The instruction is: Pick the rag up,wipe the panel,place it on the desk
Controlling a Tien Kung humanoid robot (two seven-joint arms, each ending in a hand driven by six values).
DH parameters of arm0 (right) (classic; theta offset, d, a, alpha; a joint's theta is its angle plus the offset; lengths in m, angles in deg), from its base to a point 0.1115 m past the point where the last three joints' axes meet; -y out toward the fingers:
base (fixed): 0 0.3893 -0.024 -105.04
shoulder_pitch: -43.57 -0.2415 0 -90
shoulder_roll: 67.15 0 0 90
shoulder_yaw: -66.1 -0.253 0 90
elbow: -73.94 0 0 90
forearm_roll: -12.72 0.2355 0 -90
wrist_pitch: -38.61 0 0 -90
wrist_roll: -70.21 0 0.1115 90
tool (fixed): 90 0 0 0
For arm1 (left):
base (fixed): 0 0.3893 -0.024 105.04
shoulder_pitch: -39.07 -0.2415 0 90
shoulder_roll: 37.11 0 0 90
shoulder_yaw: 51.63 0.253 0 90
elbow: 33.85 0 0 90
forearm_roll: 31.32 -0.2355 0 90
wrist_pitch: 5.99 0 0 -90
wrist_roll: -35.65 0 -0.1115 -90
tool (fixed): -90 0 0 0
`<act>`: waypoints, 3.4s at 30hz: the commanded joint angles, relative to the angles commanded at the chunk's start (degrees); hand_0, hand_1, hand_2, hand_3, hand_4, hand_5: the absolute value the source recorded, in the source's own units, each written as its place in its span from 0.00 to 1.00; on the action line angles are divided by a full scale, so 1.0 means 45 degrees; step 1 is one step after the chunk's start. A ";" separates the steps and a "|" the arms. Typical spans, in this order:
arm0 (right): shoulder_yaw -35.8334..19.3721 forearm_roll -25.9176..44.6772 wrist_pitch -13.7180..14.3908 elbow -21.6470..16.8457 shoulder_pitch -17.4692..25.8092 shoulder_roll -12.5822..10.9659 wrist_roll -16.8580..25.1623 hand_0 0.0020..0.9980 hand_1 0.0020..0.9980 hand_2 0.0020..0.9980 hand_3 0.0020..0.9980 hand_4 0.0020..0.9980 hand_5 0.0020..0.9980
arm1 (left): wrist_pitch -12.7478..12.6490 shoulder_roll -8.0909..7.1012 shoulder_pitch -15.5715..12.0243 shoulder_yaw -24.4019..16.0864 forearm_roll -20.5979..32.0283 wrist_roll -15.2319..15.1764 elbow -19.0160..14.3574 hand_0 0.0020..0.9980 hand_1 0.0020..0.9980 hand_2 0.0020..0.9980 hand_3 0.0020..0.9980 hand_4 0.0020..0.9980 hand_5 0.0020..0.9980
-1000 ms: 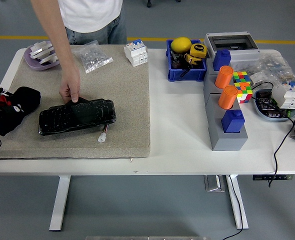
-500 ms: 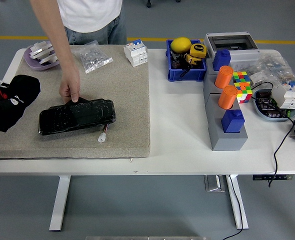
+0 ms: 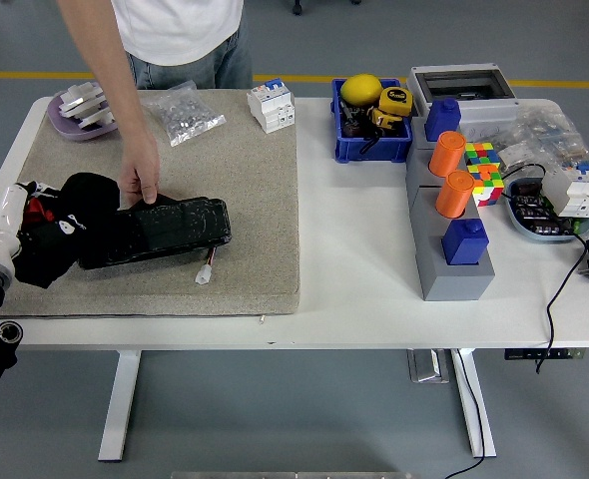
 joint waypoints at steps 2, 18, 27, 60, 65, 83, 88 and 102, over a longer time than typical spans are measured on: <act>-0.0011 0.0016 -0.0006 0.0006 0.0026 -0.0001 -0.0003 0.76 0.28 0.66 0.62 1.00 0.56 | -0.0072 0.0037 -0.0139 -0.0002 -0.0014 -0.0039 0.0019 0.21 0.20 0.60 0.53 0.18 0.00; -0.0101 -0.0034 -0.0015 0.0009 0.0004 -0.0004 -0.0008 0.76 0.28 0.66 0.62 1.00 0.56 | -0.0181 0.0309 -0.0027 0.1037 0.0127 -0.0133 -0.0620 0.20 0.20 0.60 0.54 0.17 0.00; -0.0073 -0.0012 -0.0025 0.0012 0.0007 -0.0005 -0.0021 0.76 0.28 0.66 0.62 1.00 0.56 | -0.0190 0.0566 0.0370 0.2028 0.0686 -0.0212 -0.0280 0.20 0.20 0.60 0.53 0.16 0.00; 0.0268 0.0145 -0.0075 -0.0025 -0.0117 0.0006 -0.0028 0.75 0.28 0.65 0.62 1.00 0.56 | -0.0128 0.1766 0.2346 0.4775 0.0657 0.0151 0.0608 0.21 0.20 0.60 0.53 0.16 0.00; 0.0314 0.0210 -0.0080 -0.0026 -0.0108 0.0017 -0.0018 0.75 0.28 0.65 0.62 1.00 0.56 | -0.0173 0.1833 0.2366 0.4667 0.0558 0.0174 0.0605 0.21 0.20 0.60 0.53 0.16 0.00; 0.0105 0.0186 -0.0095 0.0019 -0.0026 -0.0028 0.0030 0.75 0.28 0.65 0.62 1.00 0.56 | -0.0299 0.1120 0.1514 0.2979 0.0139 0.0181 0.0409 0.21 0.20 0.60 0.54 0.17 0.00; 0.0128 0.0209 -0.0100 0.0038 -0.0018 -0.0043 0.0029 0.75 0.28 0.65 0.62 1.00 0.56 | -0.0318 0.0837 0.1195 0.2471 -0.0016 0.0188 0.0358 0.21 0.20 0.60 0.54 0.17 0.00; 0.0140 0.0358 -0.0126 0.0091 0.0071 -0.0046 -0.0005 0.75 0.28 0.65 0.62 1.00 0.56 | -0.0516 0.0399 0.0415 0.1118 -0.0207 0.0199 0.0278 0.21 0.19 0.59 0.53 0.16 0.00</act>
